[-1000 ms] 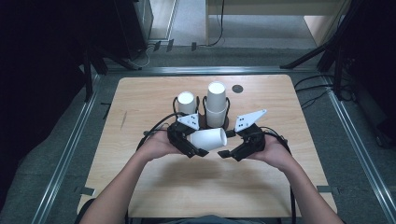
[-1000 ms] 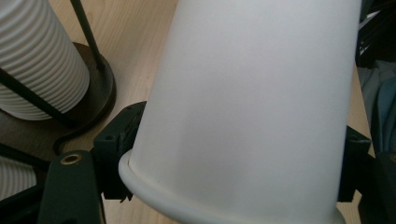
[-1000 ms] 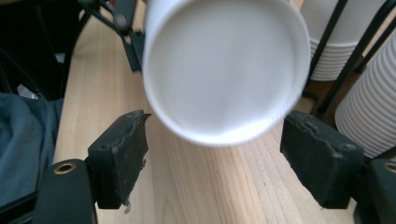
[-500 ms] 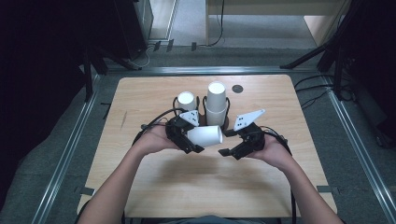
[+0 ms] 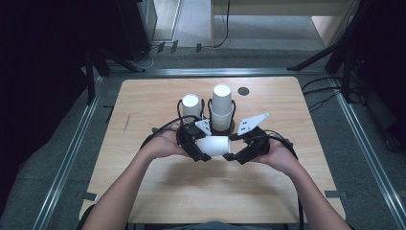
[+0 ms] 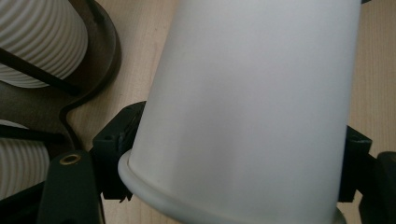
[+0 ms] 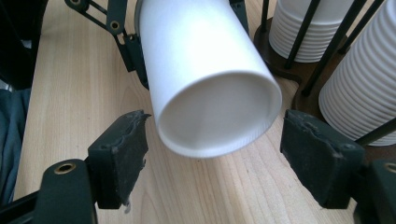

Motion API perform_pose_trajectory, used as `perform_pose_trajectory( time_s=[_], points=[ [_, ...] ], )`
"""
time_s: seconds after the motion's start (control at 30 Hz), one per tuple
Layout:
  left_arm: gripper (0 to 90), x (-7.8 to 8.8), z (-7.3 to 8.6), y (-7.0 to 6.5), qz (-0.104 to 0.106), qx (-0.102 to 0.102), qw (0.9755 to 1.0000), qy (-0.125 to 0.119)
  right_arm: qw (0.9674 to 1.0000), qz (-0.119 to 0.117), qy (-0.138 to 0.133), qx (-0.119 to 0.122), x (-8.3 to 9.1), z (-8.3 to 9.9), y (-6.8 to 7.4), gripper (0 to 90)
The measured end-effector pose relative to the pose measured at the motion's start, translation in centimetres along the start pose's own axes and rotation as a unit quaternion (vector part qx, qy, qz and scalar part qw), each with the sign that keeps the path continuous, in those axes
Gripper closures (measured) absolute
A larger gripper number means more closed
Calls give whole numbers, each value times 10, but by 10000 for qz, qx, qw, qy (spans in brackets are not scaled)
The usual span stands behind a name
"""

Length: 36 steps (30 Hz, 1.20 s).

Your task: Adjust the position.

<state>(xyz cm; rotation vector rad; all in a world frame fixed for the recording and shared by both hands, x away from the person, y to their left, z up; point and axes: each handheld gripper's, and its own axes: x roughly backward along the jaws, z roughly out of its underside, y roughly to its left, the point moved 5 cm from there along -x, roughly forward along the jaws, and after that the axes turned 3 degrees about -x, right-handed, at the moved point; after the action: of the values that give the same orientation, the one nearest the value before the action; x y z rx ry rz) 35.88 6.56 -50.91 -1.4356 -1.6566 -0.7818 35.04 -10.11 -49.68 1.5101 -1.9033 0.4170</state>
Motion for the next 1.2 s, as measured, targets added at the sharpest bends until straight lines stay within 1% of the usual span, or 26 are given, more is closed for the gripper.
perform_pose_trajectory(
  time_s=[0.07, 0.2, 0.33, 0.37, 0.47, 0.57, 0.67, 0.73, 0.8, 0.83, 0.87, 0.9, 0.97, 1.03, 1.13, 1.2],
  points=[
    [229, -3, -1, -1, 52, -21, 10000, 39, 10000, -1, 8, 27, -1, 0, 1, 232],
    [227, -7, -3, -3, 139, -62, 9999, 41, 9999, -50, 46, 79, -3, 0, 2, 234],
    [226, -11, -6, -6, 197, -78, 9998, 65, 9998, -93, 109, 130, -7, 0, 3, 252],
    [225, -12, -6, -7, 204, -84, 9997, 70, 9998, -109, 151, 104, -8, 1, 5, 261],
    [224, -14, -7, -8, 233, -98, 9996, 95, 9994, -177, 239, 180, -10, 2, 6, 296],
    [222, -15, -7, -9, 265, -107, 9995, 138, 9990, -247, 308, 196, -12, 2, 8, 311],
    [214, -15, -6, -10, 259, -137, 9995, 107, 9987, -267, 341, 252, -12, 2, 8, 321],
    [192, -14, -6, -11, 165, -175, 9997, 10, 9985, -270, 360, 321, -10, 2, 9, 327],
    [165, -13, -6, -10, 237, -42, 9997, -82, 9986, -260, 340, 323, -9, 1, 10, 328],
    [118, -13, -6, -9, 270, 30, 9996, -123, 9986, -261, 323, 330, -8, 0, 10, 328],
    [90, -12, -6, -8, 236, 40, 9996, -154, 9987, -230, 294, 358, -7, 0, 8, 328],
    [80, -11, -7, -8, 208, 68, 9995, -211, 9988, -235, 289, 326, -6, 0, 8, 328],
    [33, -9, -8, -8, 240, 138, 9992, -295, 9991, -221, 229, 281, -4, 0, 7, 328],
    [22, -7, -8, -8, 190, 135, 9990, -380, 9993, -228, 167, 254, -1, 0, 6, 328],
    [22, -5, -8, -8, 193, 203, 9980, -562, 9994, -229, 60, 255, 2, -1, 5, 328],
    [22, -4, -7, -7, 136, 215, 9975, -663, 9994, -238, -27, 242, 4, -2, 5, 328]
  ],
)
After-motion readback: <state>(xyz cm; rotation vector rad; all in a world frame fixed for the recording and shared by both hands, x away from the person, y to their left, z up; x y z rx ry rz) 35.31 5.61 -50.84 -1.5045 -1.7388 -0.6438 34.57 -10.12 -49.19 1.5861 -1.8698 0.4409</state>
